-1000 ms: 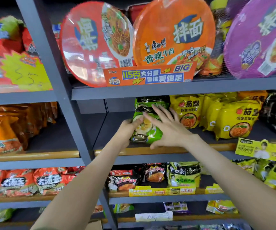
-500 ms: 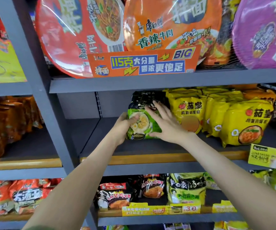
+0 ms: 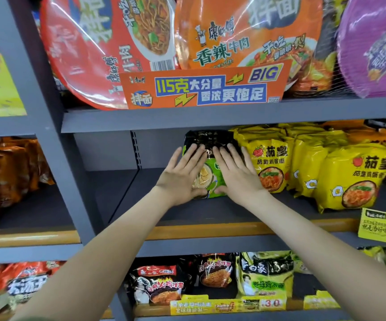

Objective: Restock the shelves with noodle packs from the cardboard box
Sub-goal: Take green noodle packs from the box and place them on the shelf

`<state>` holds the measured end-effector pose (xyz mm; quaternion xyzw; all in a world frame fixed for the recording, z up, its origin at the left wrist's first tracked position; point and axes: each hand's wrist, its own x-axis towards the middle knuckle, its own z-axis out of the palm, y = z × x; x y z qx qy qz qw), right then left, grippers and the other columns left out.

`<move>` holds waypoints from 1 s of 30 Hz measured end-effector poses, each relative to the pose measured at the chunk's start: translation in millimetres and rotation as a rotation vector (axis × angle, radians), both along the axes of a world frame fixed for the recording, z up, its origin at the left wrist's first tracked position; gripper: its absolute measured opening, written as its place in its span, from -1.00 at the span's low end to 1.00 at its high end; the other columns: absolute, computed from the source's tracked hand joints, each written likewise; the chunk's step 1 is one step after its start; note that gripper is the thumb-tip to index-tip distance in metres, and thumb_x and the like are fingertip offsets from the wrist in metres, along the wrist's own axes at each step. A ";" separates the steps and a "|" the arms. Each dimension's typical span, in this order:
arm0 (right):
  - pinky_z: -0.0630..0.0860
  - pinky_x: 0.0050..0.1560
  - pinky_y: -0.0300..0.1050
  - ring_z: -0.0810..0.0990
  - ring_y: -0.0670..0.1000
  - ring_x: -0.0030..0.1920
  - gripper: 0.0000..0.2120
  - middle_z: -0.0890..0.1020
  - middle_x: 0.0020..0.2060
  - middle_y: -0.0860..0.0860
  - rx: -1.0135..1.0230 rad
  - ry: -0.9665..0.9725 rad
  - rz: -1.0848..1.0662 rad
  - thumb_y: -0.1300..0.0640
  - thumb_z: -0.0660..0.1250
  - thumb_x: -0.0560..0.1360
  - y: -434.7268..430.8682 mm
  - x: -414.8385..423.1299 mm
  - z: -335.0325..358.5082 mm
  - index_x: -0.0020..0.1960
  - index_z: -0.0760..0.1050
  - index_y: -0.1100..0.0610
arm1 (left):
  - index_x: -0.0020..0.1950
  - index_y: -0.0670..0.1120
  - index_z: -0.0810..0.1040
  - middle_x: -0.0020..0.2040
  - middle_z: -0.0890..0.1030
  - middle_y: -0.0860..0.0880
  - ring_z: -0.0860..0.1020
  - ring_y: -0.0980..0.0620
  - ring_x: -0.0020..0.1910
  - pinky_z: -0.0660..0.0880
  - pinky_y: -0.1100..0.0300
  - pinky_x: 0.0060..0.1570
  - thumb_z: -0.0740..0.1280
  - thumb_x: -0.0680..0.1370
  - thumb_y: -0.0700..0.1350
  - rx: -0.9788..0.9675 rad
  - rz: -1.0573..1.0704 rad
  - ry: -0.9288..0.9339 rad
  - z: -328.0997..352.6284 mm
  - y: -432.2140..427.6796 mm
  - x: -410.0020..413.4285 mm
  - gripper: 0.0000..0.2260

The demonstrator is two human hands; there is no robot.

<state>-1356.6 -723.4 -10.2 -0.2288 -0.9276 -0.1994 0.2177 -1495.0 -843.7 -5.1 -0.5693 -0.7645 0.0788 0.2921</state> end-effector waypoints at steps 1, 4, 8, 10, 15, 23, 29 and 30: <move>-0.41 0.41 0.10 -0.21 0.10 0.53 0.03 -0.07 0.55 0.07 -0.002 -0.007 -0.010 -0.28 0.29 0.44 1.2 -0.8 -1.7 0.54 -0.31 0.16 | 0.46 -0.13 -0.44 0.47 -0.44 -0.06 -0.45 -0.03 0.43 -0.46 -0.04 0.36 -0.07 0.56 0.35 -0.008 0.016 0.046 -1.6 2.7 2.5 -0.20; -0.50 0.38 0.04 -0.31 0.10 0.51 -0.01 -0.21 0.54 0.08 0.002 -0.040 -0.034 -0.28 0.21 0.49 5.3 -3.9 -8.0 0.48 -0.42 0.17 | 0.44 -0.17 -0.46 0.49 -0.41 -0.07 -0.37 -0.04 0.49 -0.43 0.00 0.37 -0.05 0.57 0.33 -0.017 0.091 0.093 -5.3 10.9 5.6 -0.19; -0.57 0.30 0.01 -0.36 0.09 0.49 -0.06 -0.34 0.50 0.07 0.002 -0.086 -0.075 -0.29 0.11 0.53 4.4 -6.4 -8.9 0.42 -0.49 0.18 | 0.41 -0.19 -0.48 0.49 -0.42 -0.08 -0.37 -0.04 0.49 -0.42 0.00 0.38 -0.06 0.58 0.31 -0.047 0.148 0.099 -1.9 12.9 11.0 -0.20; -0.57 0.29 -0.01 -0.41 0.06 0.47 -0.08 -0.36 0.48 0.05 -0.032 -0.100 -0.077 -0.29 0.10 0.54 0.5 -4.7 -5.0 0.42 -0.48 0.17 | 0.45 -0.17 -0.45 0.51 -0.39 -0.08 -0.38 -0.04 0.49 -0.44 -0.01 0.37 -0.06 0.59 0.31 -0.063 0.170 0.062 3.6 9.8 17.5 -0.21; -0.61 0.29 -0.04 -0.49 -0.02 0.40 -0.17 -0.44 0.40 0.02 -0.134 -0.107 -0.050 -0.29 0.03 0.56 -19.5 6.9 8.5 0.44 -0.47 0.11 | 0.50 -0.11 -0.40 0.50 -0.41 -0.03 -0.40 -0.03 0.48 -0.47 -0.02 0.33 -0.12 0.57 0.33 -0.099 0.159 -0.137 14.3 1.2 35.4 -0.24; -0.45 0.41 0.06 -0.47 0.05 0.44 -0.22 -0.44 0.43 0.02 -0.266 -0.143 -0.082 -0.13 0.07 0.62 -70.2 49.3 15.6 0.50 -0.42 0.11 | 0.50 -0.05 -0.40 0.43 -0.48 -0.07 -0.39 -0.09 0.48 -0.46 -0.13 0.34 -0.12 0.63 0.22 -0.040 0.201 -0.179 10.0 -42.5 67.8 -0.36; -0.27 0.46 0.09 -0.08 0.18 0.53 -0.20 -0.03 0.54 0.15 -0.193 0.032 0.098 -0.01 0.30 0.52 -135.6 83.8 10.8 0.56 -0.08 0.19 | 0.57 -0.05 0.08 0.56 0.03 -0.17 0.08 -0.17 0.53 -0.09 -0.25 0.42 -0.04 0.56 0.26 0.157 0.200 -0.169 -8.7 -123.9 106.7 -0.35; -0.11 0.47 0.10 0.07 0.21 0.51 -0.22 0.10 0.52 0.19 -0.188 0.065 0.125 0.04 0.36 0.48 -150.3 90.5 6.0 0.55 0.04 0.22 | 0.55 -0.06 0.15 0.54 0.12 -0.19 0.15 -0.18 0.51 -0.02 -0.26 0.42 0.05 0.55 0.24 0.180 0.187 -0.195 -12.8 -139.9 116.6 -0.36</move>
